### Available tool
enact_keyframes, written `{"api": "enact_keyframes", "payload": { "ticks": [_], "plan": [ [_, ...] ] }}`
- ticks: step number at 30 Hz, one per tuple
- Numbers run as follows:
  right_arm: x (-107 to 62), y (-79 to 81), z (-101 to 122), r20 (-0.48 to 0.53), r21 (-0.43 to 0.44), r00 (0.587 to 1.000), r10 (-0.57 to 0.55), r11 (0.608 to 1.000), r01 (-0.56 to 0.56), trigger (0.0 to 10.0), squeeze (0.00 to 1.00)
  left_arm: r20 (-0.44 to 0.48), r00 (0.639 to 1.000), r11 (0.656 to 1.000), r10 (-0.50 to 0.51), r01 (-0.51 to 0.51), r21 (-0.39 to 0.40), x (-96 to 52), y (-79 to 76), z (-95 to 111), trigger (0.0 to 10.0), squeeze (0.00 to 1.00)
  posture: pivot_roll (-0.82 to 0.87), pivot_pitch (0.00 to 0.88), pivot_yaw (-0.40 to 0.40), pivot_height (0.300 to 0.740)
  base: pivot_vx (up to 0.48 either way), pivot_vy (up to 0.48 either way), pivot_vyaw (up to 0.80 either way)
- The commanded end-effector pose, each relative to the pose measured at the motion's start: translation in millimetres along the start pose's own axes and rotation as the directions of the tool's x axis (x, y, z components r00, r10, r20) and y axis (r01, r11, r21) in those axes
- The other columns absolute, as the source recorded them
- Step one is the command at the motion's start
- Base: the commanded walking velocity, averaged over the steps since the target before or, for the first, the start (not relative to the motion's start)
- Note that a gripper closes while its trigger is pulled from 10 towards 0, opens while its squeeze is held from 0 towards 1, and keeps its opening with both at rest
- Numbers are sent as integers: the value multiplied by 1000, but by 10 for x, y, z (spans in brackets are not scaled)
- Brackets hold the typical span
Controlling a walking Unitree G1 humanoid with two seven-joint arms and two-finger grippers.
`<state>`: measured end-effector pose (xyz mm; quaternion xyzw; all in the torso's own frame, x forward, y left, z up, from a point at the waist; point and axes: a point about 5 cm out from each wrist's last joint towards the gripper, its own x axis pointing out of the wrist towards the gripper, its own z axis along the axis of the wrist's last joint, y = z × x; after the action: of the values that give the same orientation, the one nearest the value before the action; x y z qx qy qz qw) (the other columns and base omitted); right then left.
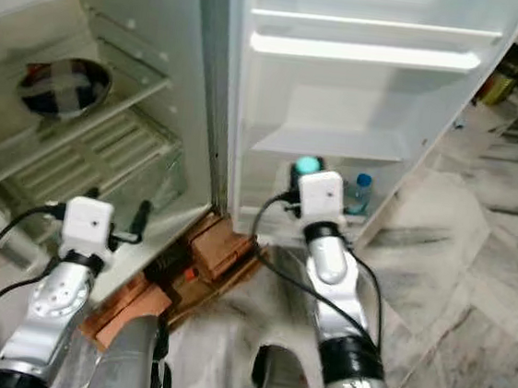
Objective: Restocking fridge
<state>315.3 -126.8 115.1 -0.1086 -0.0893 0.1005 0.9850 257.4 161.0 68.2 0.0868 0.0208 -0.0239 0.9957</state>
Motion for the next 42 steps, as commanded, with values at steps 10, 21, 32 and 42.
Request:
{"api": "enact_keyframes", "payload": {
  "ticks": [10, 21, 32, 42],
  "plan": [
    [-1, -103, -27, 0, -10, 1000, -19, 1000, 19, 10000, 0, -5, 1000, 1000, -20, 20, -11, 10, -81, -7, 10000, 0, 78, 102, 4, 646, 0, 0, 0],
    [15, -61, -11, 12, -3, 1000, 9, 1000, -9, 10000, 0, 5, 1000, 1000, -17, 18, -17, 18, -86, 2, 10000, 0, 76, 93, -2, 646, 354, -45, 0],
    [-1, -45, -27, 7, -2, 999, 35, 999, -35, 10000, 0, -2, 1000, 999, -9, 9, -41, 33, -105, -13, 10000, 0, 75, 86, -9, 646, 274, 0, 0],
    [-10, -16, -48, -5, 13, 998, 57, 998, -57, 10000, 0, -6, 1000, 999, 8, -8, -41, 42, -89, -16, 10000, 0, 75, 96, -11, 636, 0, 0, 0]
  ]
}}
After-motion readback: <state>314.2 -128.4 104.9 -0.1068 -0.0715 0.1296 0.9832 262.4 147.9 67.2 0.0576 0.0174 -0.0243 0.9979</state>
